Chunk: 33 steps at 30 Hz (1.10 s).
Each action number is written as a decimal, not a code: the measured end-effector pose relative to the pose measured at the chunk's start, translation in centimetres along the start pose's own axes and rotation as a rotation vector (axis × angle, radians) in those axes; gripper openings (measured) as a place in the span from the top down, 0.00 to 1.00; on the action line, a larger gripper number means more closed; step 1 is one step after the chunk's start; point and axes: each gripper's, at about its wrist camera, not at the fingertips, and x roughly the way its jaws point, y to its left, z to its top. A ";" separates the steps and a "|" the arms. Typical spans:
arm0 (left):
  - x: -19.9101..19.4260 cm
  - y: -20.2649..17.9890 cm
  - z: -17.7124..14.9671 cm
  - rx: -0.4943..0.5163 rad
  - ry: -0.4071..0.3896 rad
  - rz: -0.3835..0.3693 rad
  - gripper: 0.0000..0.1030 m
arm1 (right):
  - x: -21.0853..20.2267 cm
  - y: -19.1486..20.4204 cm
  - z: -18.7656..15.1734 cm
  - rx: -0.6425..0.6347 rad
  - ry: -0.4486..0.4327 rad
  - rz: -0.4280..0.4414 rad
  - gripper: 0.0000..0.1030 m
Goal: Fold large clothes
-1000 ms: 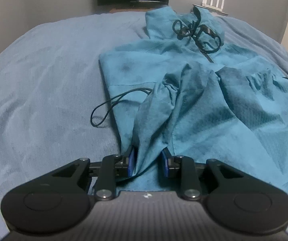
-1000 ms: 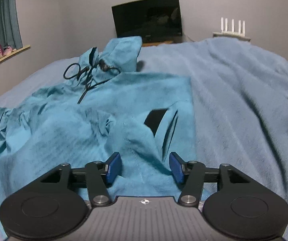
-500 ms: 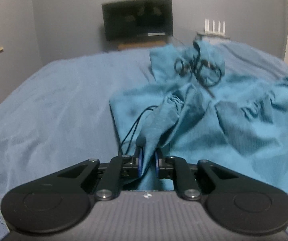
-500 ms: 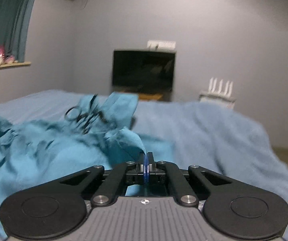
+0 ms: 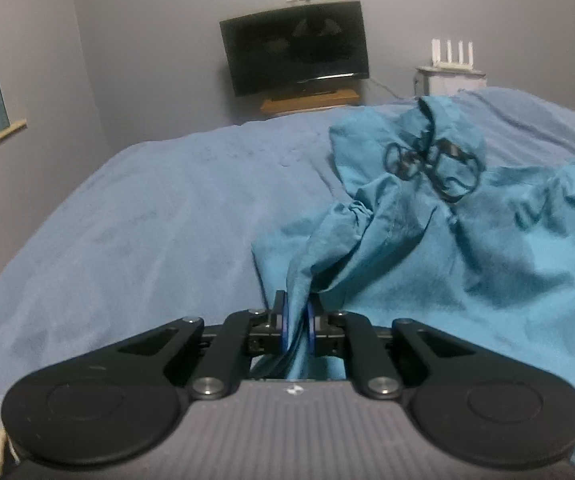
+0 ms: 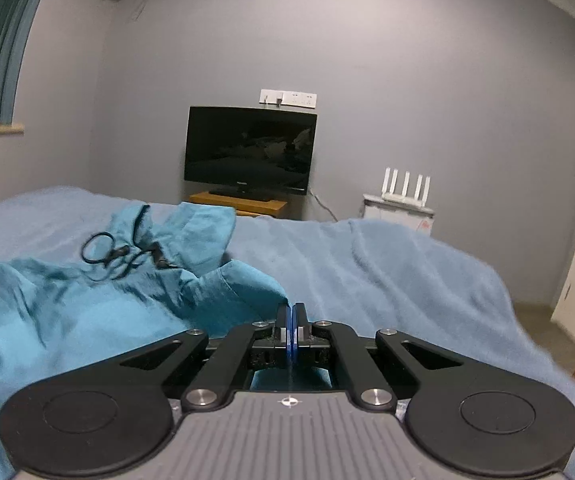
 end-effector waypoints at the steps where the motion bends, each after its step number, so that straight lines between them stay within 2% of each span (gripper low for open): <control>1: 0.7 0.0 0.7 0.005 0.009 0.011 0.94 | 0.9 -0.1 0.5 0.000 0.006 -0.010 0.99; 6: 5.9 -0.9 3.5 0.026 0.074 0.100 0.93 | 6.5 0.5 2.6 0.049 0.064 -0.096 0.99; 9: 8.6 -2.1 2.6 0.052 0.136 0.137 0.87 | 9.8 1.7 2.0 0.051 0.148 -0.160 0.98; 10: 9.2 -2.5 2.0 0.058 0.159 0.152 0.80 | 10.8 2.0 1.4 0.060 0.194 -0.175 0.96; 11: 9.5 -2.7 1.4 0.058 0.176 0.163 0.68 | 11.9 2.2 0.6 0.074 0.259 -0.190 0.92; 12: 9.4 -2.8 0.8 0.062 0.173 0.163 0.60 | 12.5 2.2 -0.1 0.090 0.311 -0.187 0.85; 13: 8.9 -3.0 0.1 0.081 0.159 0.166 0.44 | 12.7 2.2 -0.5 0.105 0.333 -0.171 0.78; 14: 8.2 -3.0 -0.5 0.099 0.131 0.180 0.32 | 12.3 2.0 -0.9 0.116 0.326 -0.156 0.63; 15: 7.2 -2.8 -1.1 0.109 0.096 0.200 0.27 | 11.5 1.9 -1.1 0.125 0.296 -0.150 0.52; 17: 4.8 -2.2 -2.3 0.080 0.038 0.210 0.11 | 9.4 1.6 -1.5 0.148 0.237 -0.144 0.45; 20: 1.5 -0.7 -3.9 -0.015 0.015 0.161 0.09 | 5.5 1.7 -2.5 0.180 0.208 -0.096 0.44; 23: -1.1 0.1 -4.5 -0.106 0.054 0.107 0.09 | 1.5 2.9 -2.9 0.163 0.192 -0.019 0.44; 26: -4.2 -0.7 -5.4 -0.180 0.067 0.038 0.09 | -2.9 4.7 -3.7 0.187 0.153 0.065 0.44; 27: -5.1 -1.5 -5.8 -0.186 0.051 0.012 0.09 | -4.3 5.1 -3.8 0.195 0.139 0.088 0.44; 29: -6.2 -3.3 -6.2 -0.159 0.005 -0.011 0.09 | -4.6 6.9 -3.6 0.160 0.130 0.130 0.45; 31: -6.1 -5.5 -6.3 -0.071 -0.037 -0.030 0.09 | -3.8 8.6 -3.3 0.097 0.097 0.130 0.47; 33: -5.5 -7.1 -6.7 -0.028 -0.060 -0.025 0.09 | -2.6 9.7 -3.2 0.098 0.084 0.128 0.49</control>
